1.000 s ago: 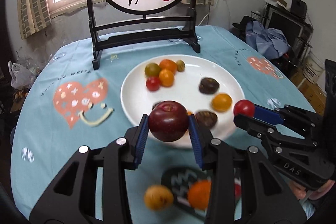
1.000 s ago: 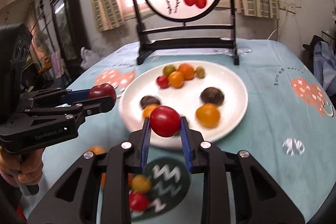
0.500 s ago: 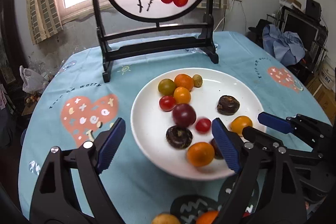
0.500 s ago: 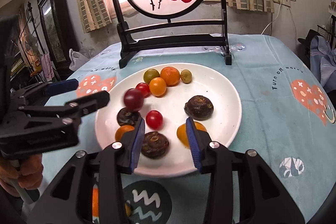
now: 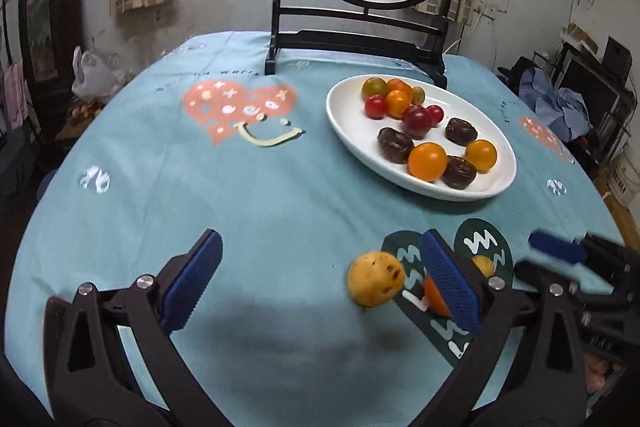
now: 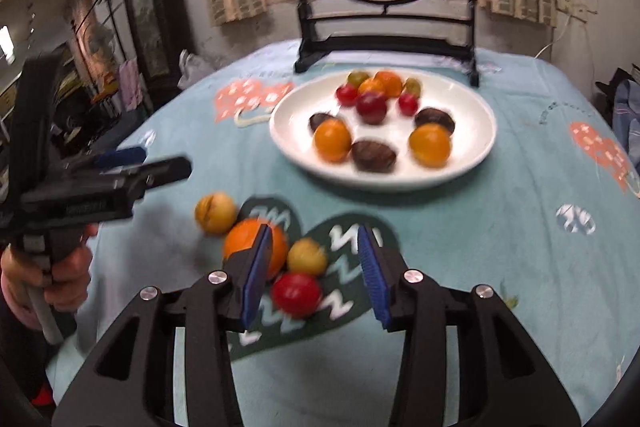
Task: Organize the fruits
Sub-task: 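Grasp another red tomato with the right gripper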
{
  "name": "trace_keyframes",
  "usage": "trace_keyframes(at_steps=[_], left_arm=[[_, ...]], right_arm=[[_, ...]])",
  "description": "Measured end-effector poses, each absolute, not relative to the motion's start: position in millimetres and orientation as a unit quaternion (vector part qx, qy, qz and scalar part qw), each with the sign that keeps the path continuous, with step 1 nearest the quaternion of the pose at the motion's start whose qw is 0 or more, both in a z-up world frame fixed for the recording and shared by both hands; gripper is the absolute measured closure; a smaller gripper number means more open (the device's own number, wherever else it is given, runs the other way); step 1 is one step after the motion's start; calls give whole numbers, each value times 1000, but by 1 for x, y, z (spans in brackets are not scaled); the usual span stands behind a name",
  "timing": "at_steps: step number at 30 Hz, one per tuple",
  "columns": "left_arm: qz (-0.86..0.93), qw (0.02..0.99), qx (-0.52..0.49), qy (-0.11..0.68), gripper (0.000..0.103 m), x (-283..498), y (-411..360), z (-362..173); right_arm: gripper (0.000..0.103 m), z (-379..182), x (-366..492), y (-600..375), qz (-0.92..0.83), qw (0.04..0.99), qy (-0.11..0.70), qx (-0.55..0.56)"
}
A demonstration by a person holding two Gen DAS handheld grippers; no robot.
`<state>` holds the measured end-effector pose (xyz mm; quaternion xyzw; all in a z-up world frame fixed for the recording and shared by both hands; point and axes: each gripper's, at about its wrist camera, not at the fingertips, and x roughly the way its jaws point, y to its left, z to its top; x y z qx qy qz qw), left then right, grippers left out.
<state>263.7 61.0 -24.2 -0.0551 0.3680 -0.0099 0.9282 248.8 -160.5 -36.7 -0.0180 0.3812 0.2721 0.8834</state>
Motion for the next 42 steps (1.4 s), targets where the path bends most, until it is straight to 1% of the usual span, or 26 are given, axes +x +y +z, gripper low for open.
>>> trace_keyframes(at_steps=[7, 17, 21, 23, 25, 28, 30, 36, 41, 42], left_arm=[[1, 929, -57, 366, 2, 258, 65, -24], [8, 927, -62, 371, 2, 260, 67, -26], [10, 927, -61, 371, 2, 259, 68, -26], [11, 927, -60, 371, 2, 259, 68, -26], [12, 927, -59, 370, 2, 259, 68, -26], [15, 927, -59, 371, 2, 260, 69, -27], [15, 926, -57, 372, 2, 259, 69, -29], [-10, 919, -3, 393, 4, 262, 47, -40], [-23, 918, 32, 395, 12, 260, 35, -45], [-27, 917, 34, 396, 12, 260, 34, -46]], right_arm=[[58, -49, 240, -148, 271, 872, 404, -59], [60, -60, 243, -148, 264, 866, 419, -65], [68, -64, 246, -145, 267, 864, 421, -71], [71, -65, 245, -143, 269, 865, 417, -76], [72, -65, 244, -143, 269, 865, 416, -78], [73, -62, 245, -147, 270, 865, 418, -67], [73, -55, 248, -158, 268, 870, 413, -38], [73, -43, 253, -179, 245, 884, 398, 12], [73, -42, 253, -179, 245, 883, 400, 13], [73, -42, 252, -179, 246, 883, 400, 12]])
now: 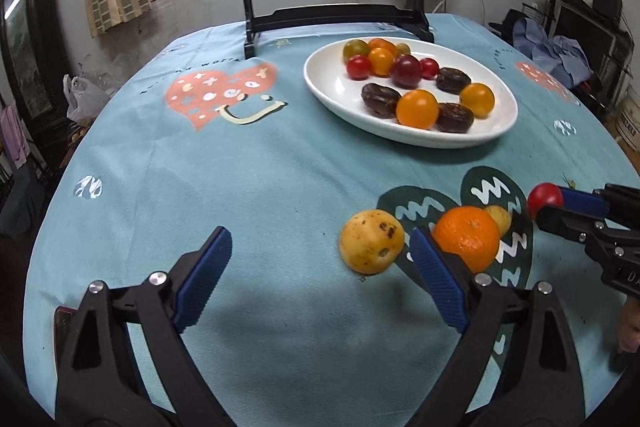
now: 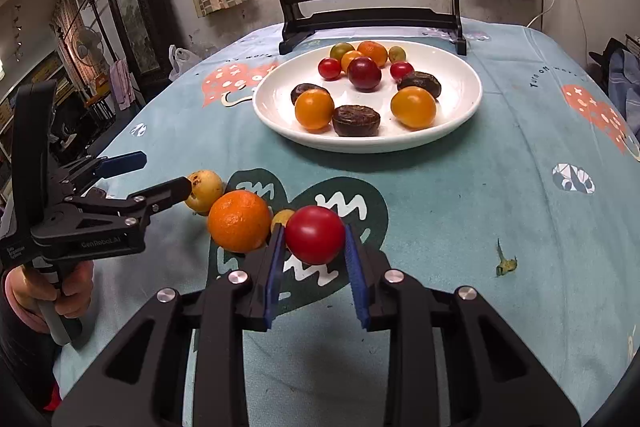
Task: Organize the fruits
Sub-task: 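Grasp another red tomato with the right gripper, then grasp the spotted yellow fruit with the left gripper while the right gripper holds the tomato, then carry both fruits onto the white plate and open both grippers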
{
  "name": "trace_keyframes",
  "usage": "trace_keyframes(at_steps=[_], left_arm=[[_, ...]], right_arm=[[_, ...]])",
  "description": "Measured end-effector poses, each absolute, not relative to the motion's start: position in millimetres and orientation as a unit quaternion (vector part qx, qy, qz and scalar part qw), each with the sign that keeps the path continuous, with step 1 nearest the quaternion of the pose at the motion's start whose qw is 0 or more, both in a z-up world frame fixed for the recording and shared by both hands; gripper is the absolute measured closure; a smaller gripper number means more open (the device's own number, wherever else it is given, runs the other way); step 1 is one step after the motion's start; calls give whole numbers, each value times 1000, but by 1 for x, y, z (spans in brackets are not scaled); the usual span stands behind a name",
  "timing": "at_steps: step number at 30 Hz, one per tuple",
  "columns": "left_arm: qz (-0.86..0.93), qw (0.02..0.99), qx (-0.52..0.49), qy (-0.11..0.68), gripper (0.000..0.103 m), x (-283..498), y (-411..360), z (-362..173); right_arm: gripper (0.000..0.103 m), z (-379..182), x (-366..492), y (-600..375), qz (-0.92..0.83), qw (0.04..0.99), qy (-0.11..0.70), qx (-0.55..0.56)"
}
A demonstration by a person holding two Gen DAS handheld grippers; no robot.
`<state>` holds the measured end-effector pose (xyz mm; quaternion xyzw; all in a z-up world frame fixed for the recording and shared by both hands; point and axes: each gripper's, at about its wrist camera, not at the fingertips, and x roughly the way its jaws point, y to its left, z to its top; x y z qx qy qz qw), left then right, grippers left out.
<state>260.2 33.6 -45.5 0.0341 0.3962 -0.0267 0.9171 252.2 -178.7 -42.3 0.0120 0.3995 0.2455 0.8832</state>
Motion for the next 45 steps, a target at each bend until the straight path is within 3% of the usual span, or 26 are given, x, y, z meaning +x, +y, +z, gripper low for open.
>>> trace_keyframes(at_steps=[2, 7, 16, 20, 24, 34, 45], left_arm=[[-32, 915, 39, 401, 12, 261, 32, -48], [-48, 906, 54, 416, 35, 264, 24, -57], [-70, 901, 81, 419, 42, 268, 8, -66], [-73, 896, 80, 430, 56, 276, 6, -71], [-77, 897, 74, 429, 63, 275, 6, -72], [-82, 903, 65, 417, 65, 267, 8, -63], [-109, 921, 32, 374, 65, 260, 7, -16]], right_arm=[[73, -42, 251, -179, 246, 884, 398, 11], [73, -43, 251, -179, 243, 883, 401, 11], [73, -43, 250, -179, 241, 884, 400, 10], [73, -43, 250, -179, 240, 885, 398, 9], [73, -43, 250, -180, 240, 886, 397, 9], [73, -41, 248, -180, 241, 889, 390, 9], [73, -16, 251, -188, 250, 902, 348, 48]])
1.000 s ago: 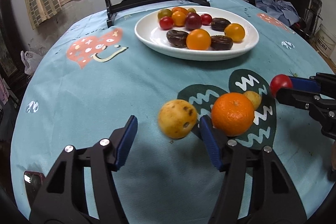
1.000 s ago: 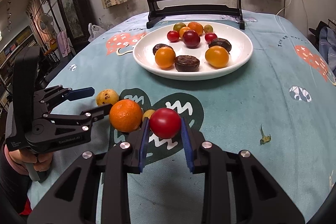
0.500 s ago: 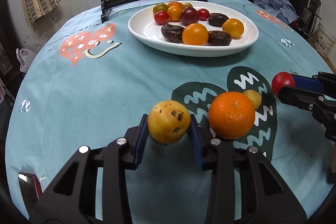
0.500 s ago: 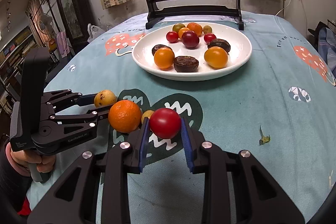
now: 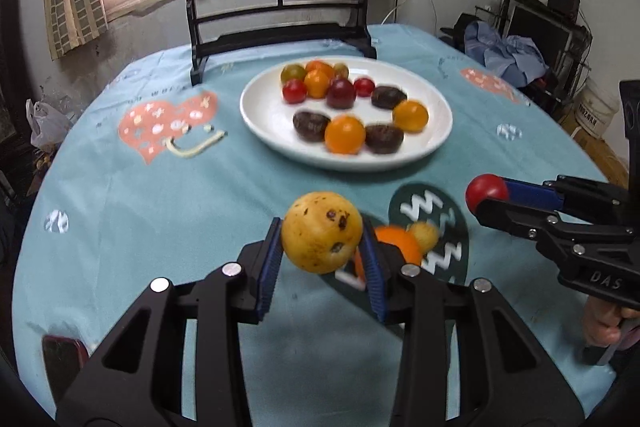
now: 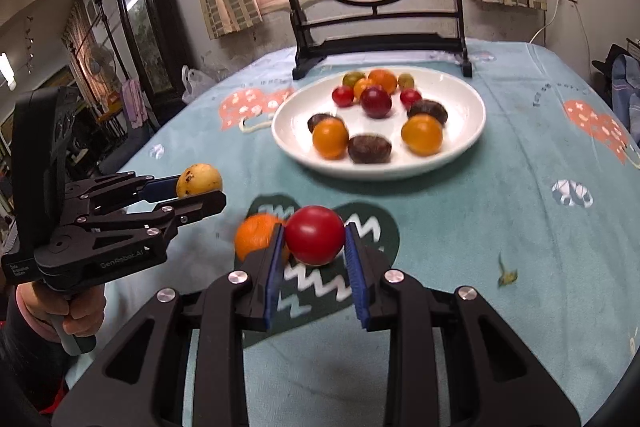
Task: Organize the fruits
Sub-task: 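Carry both fruits onto the white plate and open both grippers, then grasp the small yellow-green fruit with the right gripper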
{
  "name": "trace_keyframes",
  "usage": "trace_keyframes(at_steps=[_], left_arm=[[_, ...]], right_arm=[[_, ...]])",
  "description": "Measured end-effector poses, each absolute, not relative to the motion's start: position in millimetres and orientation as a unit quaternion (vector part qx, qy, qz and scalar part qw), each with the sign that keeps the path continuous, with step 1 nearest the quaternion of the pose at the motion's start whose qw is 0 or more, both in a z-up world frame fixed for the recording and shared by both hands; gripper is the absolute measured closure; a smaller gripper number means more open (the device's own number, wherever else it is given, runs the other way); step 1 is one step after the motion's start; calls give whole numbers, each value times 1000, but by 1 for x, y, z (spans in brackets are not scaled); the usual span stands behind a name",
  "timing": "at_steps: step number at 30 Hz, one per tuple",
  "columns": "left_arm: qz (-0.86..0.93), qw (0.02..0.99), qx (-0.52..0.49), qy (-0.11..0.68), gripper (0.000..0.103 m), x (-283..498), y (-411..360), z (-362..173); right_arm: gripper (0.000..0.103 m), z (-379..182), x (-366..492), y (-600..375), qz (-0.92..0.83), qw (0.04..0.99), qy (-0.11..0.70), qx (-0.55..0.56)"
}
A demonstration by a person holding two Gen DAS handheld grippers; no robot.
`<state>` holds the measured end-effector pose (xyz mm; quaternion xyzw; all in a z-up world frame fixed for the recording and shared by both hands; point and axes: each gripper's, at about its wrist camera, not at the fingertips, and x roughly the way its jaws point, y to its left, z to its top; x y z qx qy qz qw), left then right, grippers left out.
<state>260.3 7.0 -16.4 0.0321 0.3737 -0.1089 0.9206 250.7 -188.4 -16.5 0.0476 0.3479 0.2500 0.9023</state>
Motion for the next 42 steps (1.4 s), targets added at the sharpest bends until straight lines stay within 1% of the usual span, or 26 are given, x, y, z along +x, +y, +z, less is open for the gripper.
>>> trace_keyframes(at_steps=[5, 10, 12, 13, 14, 15, 18, 20, 24, 28, 32, 37, 42], left_arm=[[-105, 924, 17, 366, 65, 314, 2, 10], [-86, 923, 25, 375, 65, 378, -13, 8], [-78, 921, 29, 380, 62, 393, -16, 3], [-68, 919, 29, 387, 55, 401, -17, 0], [-58, 920, 27, 388, 28, 403, -16, -1], [-46, 924, 24, 380, 18, 402, -14, 2], [-42, 932, 16, 361, 11, 382, -5, 14], [-42, 933, 8, 358, 9, 365, 1, 20], [-36, 937, -11, 348, 4, 318, 17, 21], [-26, 939, -50, 339, 2, 278, 35, -3], [-26, 924, -58, 377, 2, 269, 39, -27], [-13, 931, -38, 364, 2, 261, 39, -26], [-17, 927, -38, 372, 2, 262, 39, -29]], right_arm=[[73, 4, 295, -196, 216, 920, 321, 62], [73, -3, 357, -193, 197, 918, 338, 60], [72, -8, 372, -191, 194, 915, 349, 60], [71, -11, 378, -189, 189, 914, 355, 56], [64, -12, 382, -188, 183, 913, 361, 54], [62, -13, 382, -189, 179, 913, 363, 58], [61, -7, 364, -194, 195, 914, 351, 67], [58, -2, 342, -194, 208, 916, 338, 61], [58, -4, 302, -188, 241, 912, 331, 34], [58, -22, 270, -175, 258, 904, 339, -19], [58, -35, 257, -162, 264, 895, 355, -62], [58, -42, 251, -155, 268, 886, 368, -89], [58, -53, 253, -150, 264, 876, 389, -107]])
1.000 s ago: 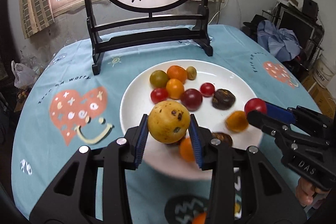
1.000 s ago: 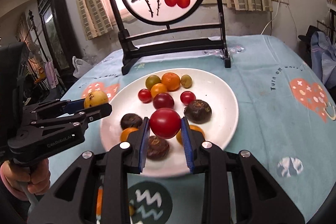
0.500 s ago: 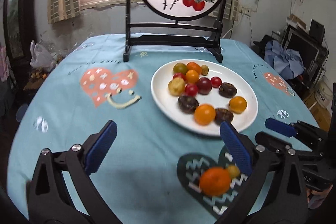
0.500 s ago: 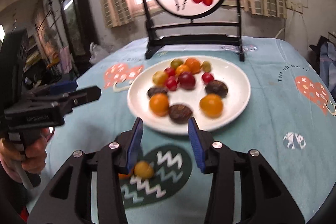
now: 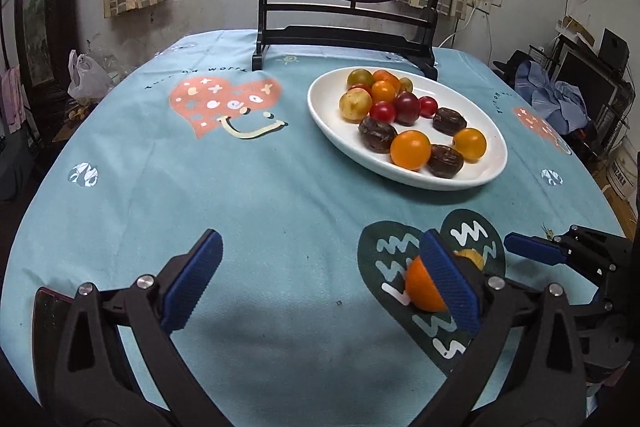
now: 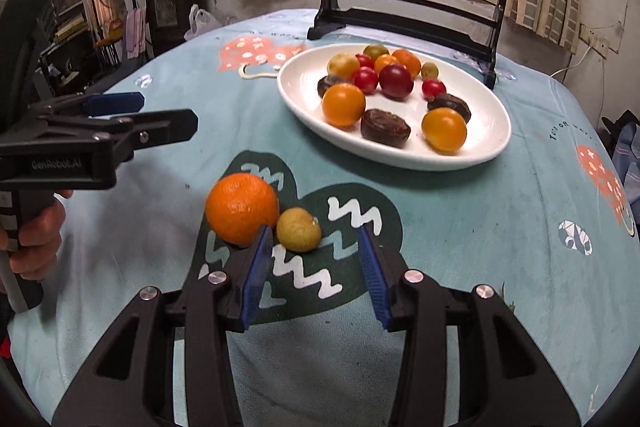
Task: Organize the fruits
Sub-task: 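Grasp the small yellow-green fruit with the right gripper, then grasp the last orange with the left gripper while the right gripper holds its fruit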
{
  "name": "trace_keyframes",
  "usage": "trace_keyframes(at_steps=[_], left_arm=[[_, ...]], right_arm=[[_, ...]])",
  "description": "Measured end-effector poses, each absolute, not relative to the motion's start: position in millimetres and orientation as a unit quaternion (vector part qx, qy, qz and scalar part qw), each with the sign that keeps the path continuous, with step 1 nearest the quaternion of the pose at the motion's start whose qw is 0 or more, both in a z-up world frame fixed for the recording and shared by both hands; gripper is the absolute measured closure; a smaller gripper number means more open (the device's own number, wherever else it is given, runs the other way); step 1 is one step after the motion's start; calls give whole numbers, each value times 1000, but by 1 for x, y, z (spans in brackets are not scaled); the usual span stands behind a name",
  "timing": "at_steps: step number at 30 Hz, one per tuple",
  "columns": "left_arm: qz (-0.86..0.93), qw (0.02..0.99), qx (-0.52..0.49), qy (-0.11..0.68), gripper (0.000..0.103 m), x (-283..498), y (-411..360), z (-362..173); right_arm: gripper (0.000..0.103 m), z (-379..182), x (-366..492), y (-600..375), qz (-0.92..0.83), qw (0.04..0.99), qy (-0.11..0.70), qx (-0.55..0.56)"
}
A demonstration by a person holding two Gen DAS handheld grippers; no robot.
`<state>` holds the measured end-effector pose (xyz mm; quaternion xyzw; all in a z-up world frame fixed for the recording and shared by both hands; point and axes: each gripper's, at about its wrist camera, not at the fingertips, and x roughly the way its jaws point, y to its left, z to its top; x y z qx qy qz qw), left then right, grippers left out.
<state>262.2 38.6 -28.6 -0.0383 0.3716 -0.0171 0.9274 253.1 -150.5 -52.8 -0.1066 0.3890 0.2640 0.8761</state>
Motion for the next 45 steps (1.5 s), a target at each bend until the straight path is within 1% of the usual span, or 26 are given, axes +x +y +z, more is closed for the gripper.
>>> trace_keyframes(at_steps=[4, 17, 21, 28, 32, 36, 38, 41, 45], left_arm=[[-15, 928, -37, 370, 2, 261, 39, -28], [-13, 928, -40, 369, 2, 261, 40, -26], [-14, 928, -42, 370, 2, 261, 41, -26], [-14, 928, -51, 369, 2, 260, 44, -25], [-14, 928, -49, 370, 2, 260, 43, -25], [-15, 928, -52, 370, 2, 259, 44, -24], [-14, 928, -51, 369, 2, 259, 44, -24], [-14, 928, -51, 370, 2, 259, 44, -25], [-21, 927, -49, 371, 2, 258, 41, -26]], right_arm=[[58, -59, 254, -148, 265, 869, 401, -113], [59, -62, 269, -140, 262, 869, 407, -107], [63, -62, 271, -137, 265, 867, 409, -102], [65, -65, 274, -137, 268, 864, 417, -91], [68, -67, 277, -136, 272, 861, 423, -79], [77, -68, 275, -134, 278, 857, 427, -78], [78, -67, 274, -134, 276, 857, 428, -78], [78, -60, 275, -147, 269, 863, 424, -47], [78, -39, 275, -178, 253, 885, 390, 15]])
